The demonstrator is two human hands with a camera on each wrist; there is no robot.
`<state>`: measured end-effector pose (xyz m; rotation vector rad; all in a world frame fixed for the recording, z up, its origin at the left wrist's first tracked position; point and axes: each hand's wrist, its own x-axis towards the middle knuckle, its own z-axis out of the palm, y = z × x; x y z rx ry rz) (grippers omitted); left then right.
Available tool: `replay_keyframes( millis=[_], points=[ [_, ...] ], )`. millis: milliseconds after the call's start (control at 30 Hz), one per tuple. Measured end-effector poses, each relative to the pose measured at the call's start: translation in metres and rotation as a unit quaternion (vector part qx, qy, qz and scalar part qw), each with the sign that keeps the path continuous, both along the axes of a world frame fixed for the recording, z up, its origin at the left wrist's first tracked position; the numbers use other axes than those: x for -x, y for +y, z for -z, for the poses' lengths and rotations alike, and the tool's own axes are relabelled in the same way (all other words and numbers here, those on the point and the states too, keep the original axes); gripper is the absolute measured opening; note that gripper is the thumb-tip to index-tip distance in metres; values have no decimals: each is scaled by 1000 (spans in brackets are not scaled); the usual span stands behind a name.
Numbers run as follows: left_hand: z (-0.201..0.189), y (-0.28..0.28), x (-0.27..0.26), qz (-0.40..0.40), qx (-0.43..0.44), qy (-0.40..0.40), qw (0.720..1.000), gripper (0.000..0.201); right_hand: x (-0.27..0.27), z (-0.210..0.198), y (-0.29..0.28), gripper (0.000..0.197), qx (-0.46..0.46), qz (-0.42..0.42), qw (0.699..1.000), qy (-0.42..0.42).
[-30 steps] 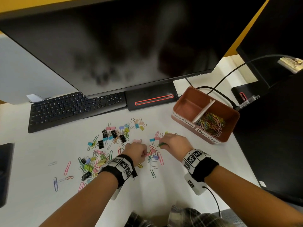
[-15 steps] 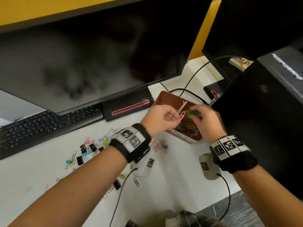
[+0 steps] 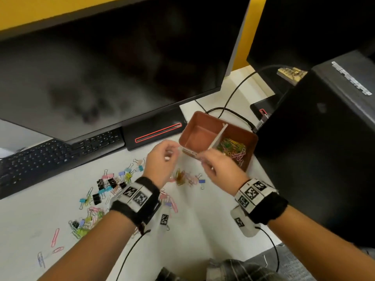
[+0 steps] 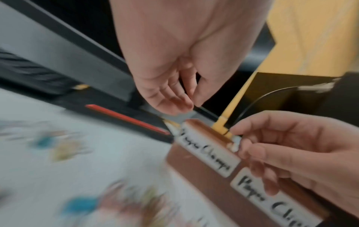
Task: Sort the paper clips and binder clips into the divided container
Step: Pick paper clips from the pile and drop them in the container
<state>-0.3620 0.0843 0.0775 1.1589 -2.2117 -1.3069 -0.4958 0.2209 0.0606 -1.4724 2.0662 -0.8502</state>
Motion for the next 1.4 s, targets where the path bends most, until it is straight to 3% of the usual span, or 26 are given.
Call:
replay_keyframes(
  millis=[100, 233, 333, 433, 533, 600, 800, 900, 1033, 1133, 1267, 1400],
  points=[
    [35, -7, -57, -56, -21, -102, 993, 18, -31, 28, -12, 36, -95, -89, 991, 9],
    [59, 5, -95, -55, -93, -227, 968, 36, -48, 55, -34, 53, -164, -80, 982, 43],
    [67, 16, -94, -21, -91, -242, 966, 42, -51, 62, -49, 61, -218, -79, 970, 77],
    [75, 19, -88, 17, -72, -251, 965, 40, -48, 66, -61, 50, -224, -92, 968, 64],
    [78, 16, -86, 34, -63, -255, 964, 23, -45, 66, -66, 30, -220, -95, 969, 63],
    [79, 14, -88, 37, -64, -251, 965, 10, -45, 66, -66, 26, -228, -101, 965, 78],
    [74, 3, -98, 34, -82, -222, 971, 17, -46, 64, -64, 25, -218, -104, 965, 102],
    [68, -6, -104, -16, -104, -175, 979, 16, -44, 61, -59, 21, -188, -98, 973, 86],
    [61, -16, -110, -40, -16, -176, 983, 10, -39, 54, -50, 15, -133, -64, 988, 53],
    [62, -10, -107, 18, 55, -198, 979, 18, -38, 49, -43, 14, -111, -42, 993, 22],
    [70, 6, -97, 135, 32, -273, 952, 33, -40, 49, -36, 13, -110, -52, 993, 1],
    [77, 8, -95, 161, 32, -317, 934, 43, -42, 52, -36, 11, -119, -55, 991, -21]
  ],
)
